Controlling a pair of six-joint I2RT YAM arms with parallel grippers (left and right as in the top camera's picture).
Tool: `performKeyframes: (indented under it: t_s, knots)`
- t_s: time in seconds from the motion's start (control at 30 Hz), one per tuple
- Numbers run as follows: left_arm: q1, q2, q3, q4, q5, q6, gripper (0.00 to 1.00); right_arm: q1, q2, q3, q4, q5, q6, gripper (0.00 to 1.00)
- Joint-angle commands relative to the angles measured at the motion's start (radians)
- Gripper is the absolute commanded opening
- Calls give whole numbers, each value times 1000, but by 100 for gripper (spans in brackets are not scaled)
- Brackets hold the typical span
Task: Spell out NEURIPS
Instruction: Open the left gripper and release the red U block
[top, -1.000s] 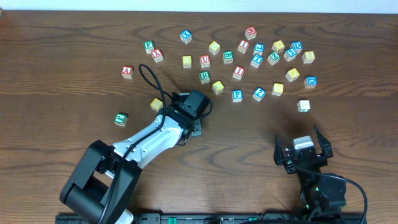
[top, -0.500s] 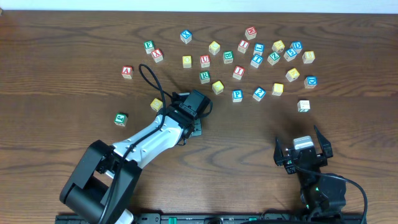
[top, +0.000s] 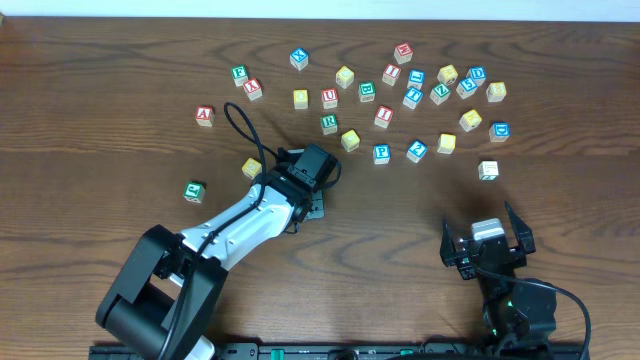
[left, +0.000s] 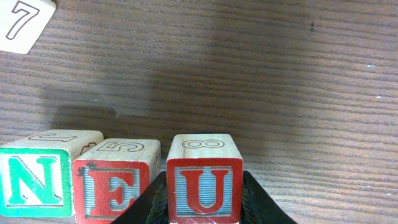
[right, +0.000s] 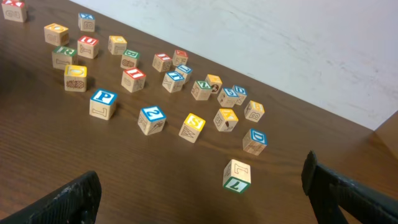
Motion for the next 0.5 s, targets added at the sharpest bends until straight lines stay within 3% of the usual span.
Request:
performKeyframes:
  t_s: [0.0,0.47]
  knots:
    - [4,21,-13,-24,35,9,29,-14,-6,-2,-3,-2,13,99]
    - [4,21,-12,-24,35,10,33,-14,-6,-2,-3,-2,13,99]
